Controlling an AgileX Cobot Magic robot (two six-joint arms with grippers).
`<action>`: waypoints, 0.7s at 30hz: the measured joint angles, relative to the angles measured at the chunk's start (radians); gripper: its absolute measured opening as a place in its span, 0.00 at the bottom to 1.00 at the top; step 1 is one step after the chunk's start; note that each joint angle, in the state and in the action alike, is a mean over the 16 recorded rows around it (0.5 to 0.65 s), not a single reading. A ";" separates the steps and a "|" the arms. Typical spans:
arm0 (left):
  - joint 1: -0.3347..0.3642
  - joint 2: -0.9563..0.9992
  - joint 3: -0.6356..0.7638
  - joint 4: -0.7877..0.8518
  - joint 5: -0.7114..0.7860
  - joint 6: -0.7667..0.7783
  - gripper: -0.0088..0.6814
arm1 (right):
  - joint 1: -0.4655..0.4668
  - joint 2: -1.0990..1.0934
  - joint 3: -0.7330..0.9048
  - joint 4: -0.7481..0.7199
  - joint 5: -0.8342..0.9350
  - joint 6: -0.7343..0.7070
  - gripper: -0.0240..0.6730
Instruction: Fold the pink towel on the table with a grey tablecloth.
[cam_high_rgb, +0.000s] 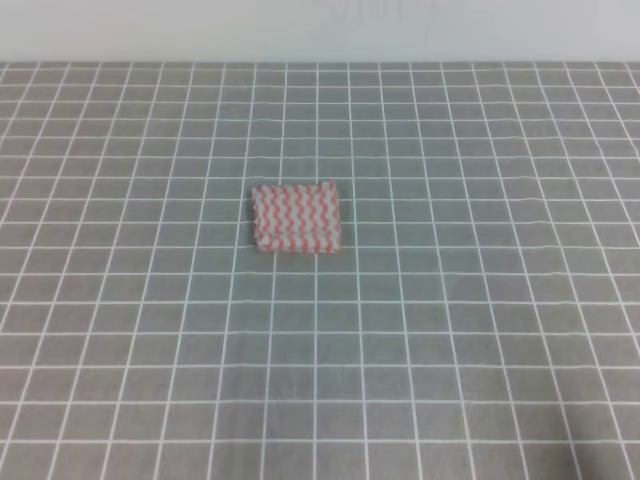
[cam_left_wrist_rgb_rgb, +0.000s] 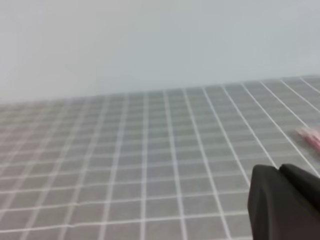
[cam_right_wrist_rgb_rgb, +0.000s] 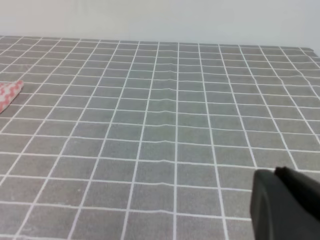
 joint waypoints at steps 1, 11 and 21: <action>0.012 -0.009 0.006 0.000 0.017 0.000 0.01 | 0.000 0.000 0.000 0.000 0.000 0.000 0.01; 0.058 -0.081 0.031 0.002 0.219 0.003 0.01 | 0.000 -0.001 -0.005 0.000 0.002 0.000 0.01; 0.058 -0.094 0.032 0.007 0.287 0.003 0.01 | 0.000 0.000 -0.005 0.000 0.002 0.000 0.01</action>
